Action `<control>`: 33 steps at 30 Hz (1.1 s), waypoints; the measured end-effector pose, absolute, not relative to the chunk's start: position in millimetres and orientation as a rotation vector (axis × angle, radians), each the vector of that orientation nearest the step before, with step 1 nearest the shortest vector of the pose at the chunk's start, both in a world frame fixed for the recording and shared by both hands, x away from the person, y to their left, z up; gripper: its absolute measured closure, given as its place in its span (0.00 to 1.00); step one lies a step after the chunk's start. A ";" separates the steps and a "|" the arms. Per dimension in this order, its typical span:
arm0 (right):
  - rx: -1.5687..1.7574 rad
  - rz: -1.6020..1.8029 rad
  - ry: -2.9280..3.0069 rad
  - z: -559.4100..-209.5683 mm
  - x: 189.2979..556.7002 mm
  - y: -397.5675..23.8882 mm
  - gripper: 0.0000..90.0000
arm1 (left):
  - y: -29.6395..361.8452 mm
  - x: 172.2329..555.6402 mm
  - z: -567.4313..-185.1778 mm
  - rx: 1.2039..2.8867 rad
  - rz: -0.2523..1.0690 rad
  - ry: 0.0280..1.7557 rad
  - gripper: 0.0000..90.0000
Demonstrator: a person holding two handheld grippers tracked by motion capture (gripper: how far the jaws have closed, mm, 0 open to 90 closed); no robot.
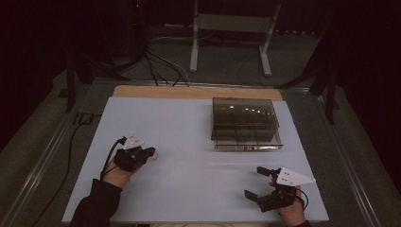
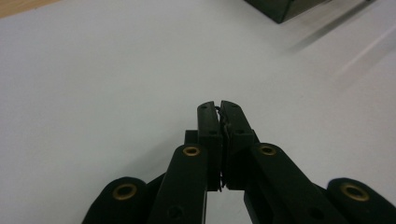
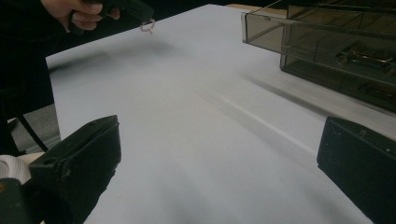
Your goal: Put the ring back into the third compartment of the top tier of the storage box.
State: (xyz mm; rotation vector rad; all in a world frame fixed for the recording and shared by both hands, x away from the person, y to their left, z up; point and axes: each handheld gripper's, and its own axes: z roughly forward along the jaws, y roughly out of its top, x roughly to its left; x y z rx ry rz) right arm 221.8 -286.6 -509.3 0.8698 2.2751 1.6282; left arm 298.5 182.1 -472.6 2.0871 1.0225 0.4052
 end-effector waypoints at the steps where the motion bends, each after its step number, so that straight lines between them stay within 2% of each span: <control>1: 0.870 1.628 2.275 -509.3 221.8 -286.6 0.00 | 180.4 298.7 -472.0 2.090 0.408 1.017 1.00; 33: 0.868 1.624 2.276 -509.1 221.4 -286.9 0.00 | 134.0 306.2 -448.3 2.093 0.340 0.846 1.00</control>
